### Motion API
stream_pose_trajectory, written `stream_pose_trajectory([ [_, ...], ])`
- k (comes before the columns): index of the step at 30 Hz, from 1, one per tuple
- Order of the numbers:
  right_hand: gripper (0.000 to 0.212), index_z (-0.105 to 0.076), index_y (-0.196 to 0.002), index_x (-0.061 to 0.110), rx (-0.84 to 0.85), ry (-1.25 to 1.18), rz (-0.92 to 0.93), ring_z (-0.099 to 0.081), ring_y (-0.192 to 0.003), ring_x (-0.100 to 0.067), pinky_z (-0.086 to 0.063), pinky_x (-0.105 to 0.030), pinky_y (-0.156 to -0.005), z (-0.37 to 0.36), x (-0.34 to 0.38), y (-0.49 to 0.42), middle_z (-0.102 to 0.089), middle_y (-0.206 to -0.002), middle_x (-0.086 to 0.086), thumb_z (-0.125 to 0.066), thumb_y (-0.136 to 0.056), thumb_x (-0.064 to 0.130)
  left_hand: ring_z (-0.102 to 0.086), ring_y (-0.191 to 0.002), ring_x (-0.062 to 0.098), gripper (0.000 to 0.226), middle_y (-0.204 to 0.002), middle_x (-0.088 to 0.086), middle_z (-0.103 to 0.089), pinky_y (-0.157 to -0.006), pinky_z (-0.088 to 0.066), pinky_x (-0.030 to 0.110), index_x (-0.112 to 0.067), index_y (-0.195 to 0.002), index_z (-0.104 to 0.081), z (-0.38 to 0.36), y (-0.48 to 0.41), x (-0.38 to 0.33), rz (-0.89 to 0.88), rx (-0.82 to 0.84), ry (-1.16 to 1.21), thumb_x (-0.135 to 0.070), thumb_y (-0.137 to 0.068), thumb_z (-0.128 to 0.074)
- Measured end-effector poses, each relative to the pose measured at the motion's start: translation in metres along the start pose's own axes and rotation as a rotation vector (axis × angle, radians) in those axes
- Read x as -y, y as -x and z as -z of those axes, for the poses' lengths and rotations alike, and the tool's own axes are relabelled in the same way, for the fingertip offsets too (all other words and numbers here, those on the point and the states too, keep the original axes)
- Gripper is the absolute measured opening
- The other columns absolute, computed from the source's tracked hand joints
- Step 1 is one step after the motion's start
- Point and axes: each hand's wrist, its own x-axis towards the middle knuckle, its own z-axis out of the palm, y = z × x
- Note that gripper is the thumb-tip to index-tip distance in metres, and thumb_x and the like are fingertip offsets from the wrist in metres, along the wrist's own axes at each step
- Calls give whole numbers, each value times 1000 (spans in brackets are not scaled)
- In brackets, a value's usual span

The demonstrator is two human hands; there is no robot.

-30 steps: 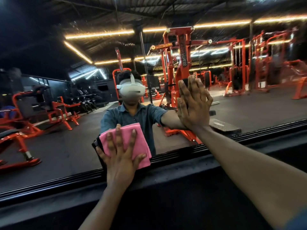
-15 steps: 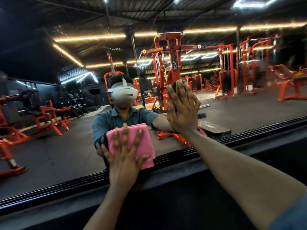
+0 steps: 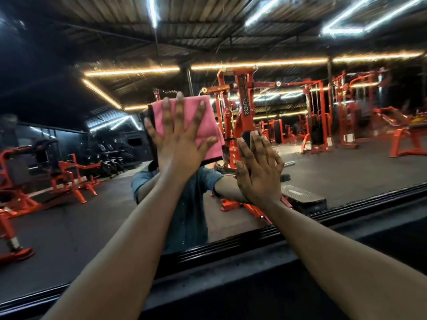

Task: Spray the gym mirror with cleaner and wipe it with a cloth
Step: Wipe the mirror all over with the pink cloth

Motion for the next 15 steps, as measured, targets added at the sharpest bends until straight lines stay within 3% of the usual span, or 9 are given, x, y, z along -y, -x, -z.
stream_pose_trajectory([
  [4,56,-30,-162,38,11,-29,-1,-10,-160,-18,-18,-50,-120,3,-1,2,-12,-174,6,-35,-107,47,19,-158,36,83,-172,8,22,-113,20,69,-44,-162,14,1,-18,-16,-26,-10,-37,-81,-97,-22],
  [8,57,-28,-163,37,21,-49,16,-8,-161,-18,-16,-52,-122,5,0,4,-10,-174,6,-33,-106,48,24,-157,31,80,-172,6,23,-113,31,62,-40,-164,11,-9,31,-1,-194,13,-25,-73,-101,-27],
  [12,58,-25,-163,38,25,-32,22,-9,-161,-20,-17,-54,-123,5,-2,5,-9,-174,5,-34,-106,47,9,-160,32,81,-175,6,11,-121,10,70,-38,-166,-1,-4,64,44,-275,-12,-139,-75,-98,-25],
  [15,59,-25,-163,37,16,-34,24,-10,-161,-21,-18,-54,-124,2,-3,4,-9,-174,5,-35,-106,46,4,-160,35,83,-175,7,8,-120,4,74,-40,-165,-1,25,14,87,-68,-82,-167,-79,-95,-18],
])
